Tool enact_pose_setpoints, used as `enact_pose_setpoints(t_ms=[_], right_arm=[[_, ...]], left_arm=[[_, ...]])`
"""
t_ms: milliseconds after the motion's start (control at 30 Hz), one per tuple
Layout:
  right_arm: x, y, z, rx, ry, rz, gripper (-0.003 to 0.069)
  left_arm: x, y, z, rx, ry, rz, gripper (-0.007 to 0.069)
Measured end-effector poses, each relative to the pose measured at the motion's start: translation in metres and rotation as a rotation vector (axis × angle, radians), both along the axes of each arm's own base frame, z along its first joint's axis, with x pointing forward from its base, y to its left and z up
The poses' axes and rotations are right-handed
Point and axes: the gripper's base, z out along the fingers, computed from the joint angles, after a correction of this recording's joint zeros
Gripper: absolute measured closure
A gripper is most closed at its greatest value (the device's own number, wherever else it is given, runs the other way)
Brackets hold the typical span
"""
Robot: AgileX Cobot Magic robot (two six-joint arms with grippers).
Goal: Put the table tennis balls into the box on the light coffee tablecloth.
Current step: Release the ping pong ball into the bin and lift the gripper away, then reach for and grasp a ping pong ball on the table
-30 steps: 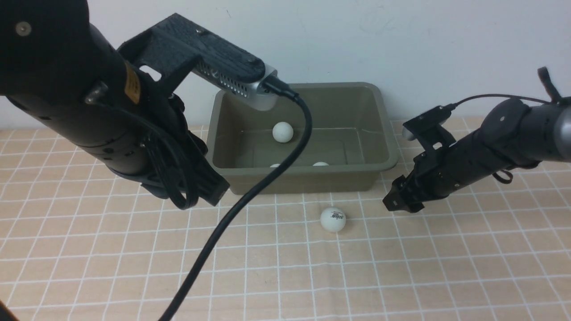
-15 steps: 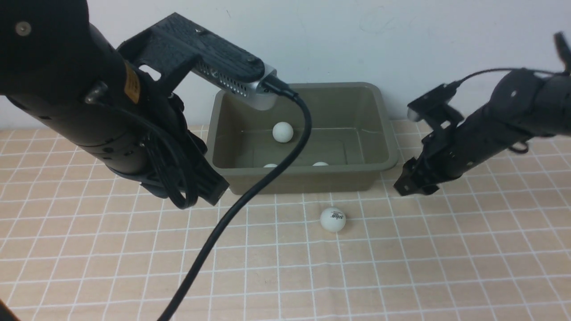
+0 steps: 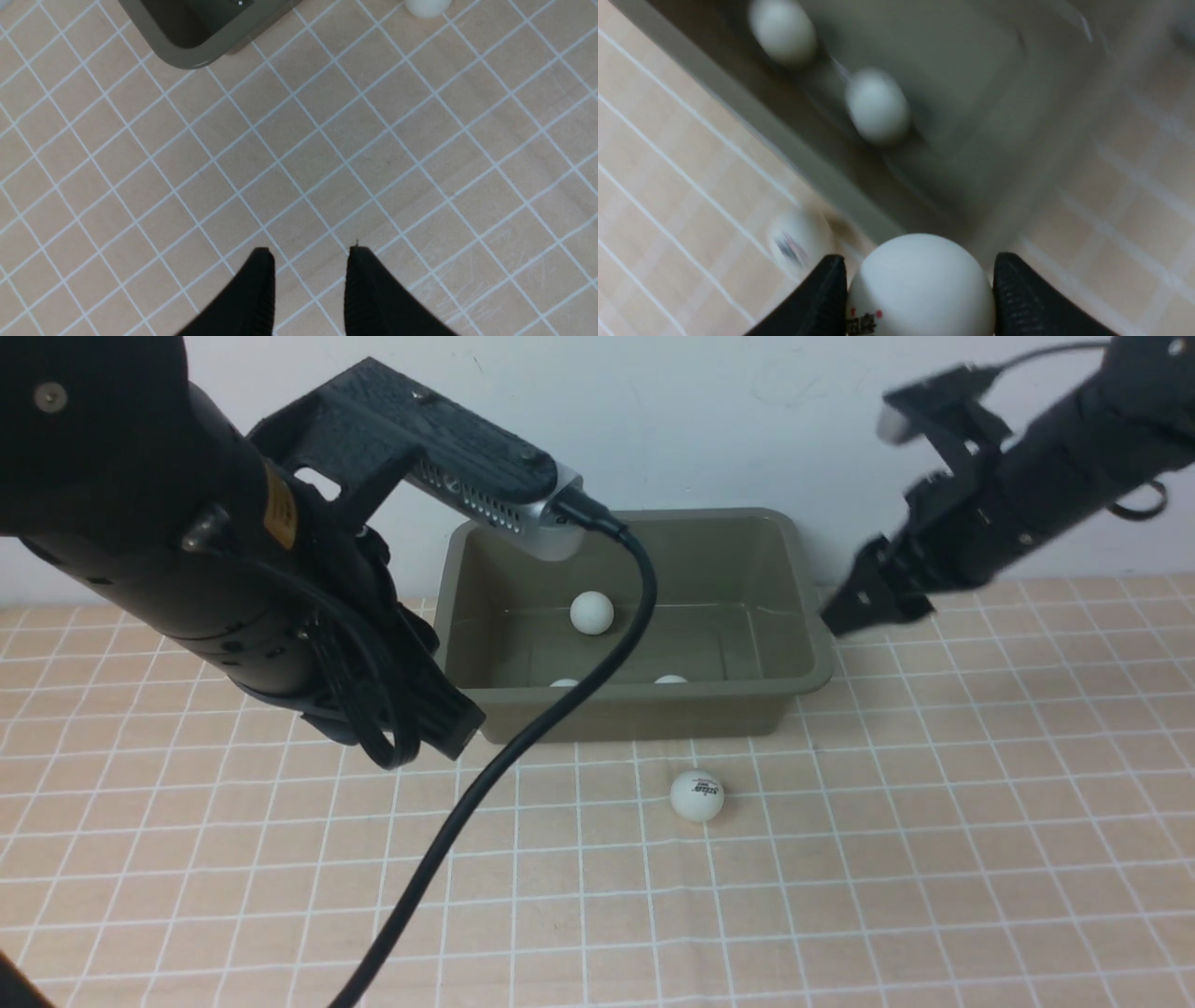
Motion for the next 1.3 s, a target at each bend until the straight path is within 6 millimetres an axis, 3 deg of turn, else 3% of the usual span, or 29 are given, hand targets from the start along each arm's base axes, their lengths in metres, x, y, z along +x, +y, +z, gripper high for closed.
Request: enact_pose_setpoints(t_ms=[100,167,400,600,700,867,900,967,1300], right_arm=[[0.009,0.012,0.003,0.055,-0.030,0.031,0.0296],[0.025,0.025,-0.008,0.091,-0.033,0.049,0.0296],[0.051,0.032,-0.044,0.098,-0.010,0.022,0.0294],[0.060,0.033,-0.051,0.094,-0.039,0.006,0.0106],[0.058,0.032,-0.032,0.086,-0.081,0.022,0.0063],[0.034,0.020,0.026,0.015,-0.153,0.020,0.0096],[0.033,0.020,0.028,0.008,-0.161,0.020,0.0099],[0.016,0.009,0.056,-0.051,-0.175,-0.034,0.0130],[-0.052,-0.019,0.132,-0.015,-0.108,-0.331,0.0248]], left_arm=[[0.000,0.000,0.000,-0.002,-0.002,0.000,0.0463],[0.000,0.000,0.000,-0.002,-0.003,-0.001,0.0463],[0.000,0.000,0.000,-0.002,-0.004,-0.001,0.0463],[0.000,0.000,0.000,-0.004,-0.005,-0.001,0.0463],[0.000,0.000,0.000,-0.004,-0.006,-0.001,0.0463],[0.001,-0.001,0.000,-0.006,-0.007,-0.001,0.0463],[0.001,-0.001,0.000,-0.006,-0.007,-0.001,0.0463],[0.001,-0.001,0.000,-0.006,-0.008,-0.001,0.0463],[0.002,-0.002,0.001,-0.022,-0.024,0.001,0.0463]])
